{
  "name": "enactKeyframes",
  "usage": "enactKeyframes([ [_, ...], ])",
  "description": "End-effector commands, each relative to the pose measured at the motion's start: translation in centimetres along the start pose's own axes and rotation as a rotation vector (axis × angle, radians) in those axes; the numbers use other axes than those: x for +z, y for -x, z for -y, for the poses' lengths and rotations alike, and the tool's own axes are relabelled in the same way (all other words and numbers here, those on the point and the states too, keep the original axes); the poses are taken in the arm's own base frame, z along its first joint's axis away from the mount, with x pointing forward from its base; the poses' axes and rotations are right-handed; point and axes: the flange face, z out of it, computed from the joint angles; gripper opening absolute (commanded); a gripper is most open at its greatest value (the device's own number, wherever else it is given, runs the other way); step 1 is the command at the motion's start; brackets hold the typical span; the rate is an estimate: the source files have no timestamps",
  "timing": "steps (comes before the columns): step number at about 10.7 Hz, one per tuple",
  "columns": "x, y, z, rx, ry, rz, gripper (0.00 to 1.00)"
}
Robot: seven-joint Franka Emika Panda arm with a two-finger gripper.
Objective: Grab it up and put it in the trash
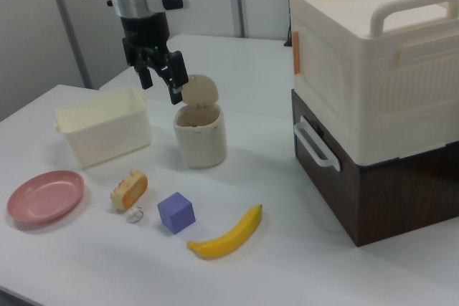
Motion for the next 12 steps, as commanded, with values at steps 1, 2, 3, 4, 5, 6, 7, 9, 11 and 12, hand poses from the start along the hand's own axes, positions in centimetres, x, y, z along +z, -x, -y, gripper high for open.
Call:
enactKeyframes([
  [1,-0.4,0.4,0.1,0.014,-0.016,0.01,1.0],
  [2,-0.3,0.4,0.2,0.01,-0.011,0.014,1.0],
  [3,-0.2,0.3,0.2,0.013,-0.011,0.014,1.0],
  [4,-0.2,0.3,0.1,0.017,-0.01,0.014,1.0],
  [5,-0.2,0.2,0.2,0.019,-0.007,0.006,1.0],
  [6,-0.2,0.2,0.0,0.024,-0.008,0.004,1.0],
  [7,0.0,0.2,0.1,0.021,-0.006,0.006,1.0],
  [9,0.0,0.1,0.2,0.021,-0.007,0.006,1.0],
  [11,-0.3,0.1,0.7,0.016,-0.021,-0.002,1.0],
  [12,-0.5,0.3,2.0,-0.004,-0.024,-0.005,1.0],
])
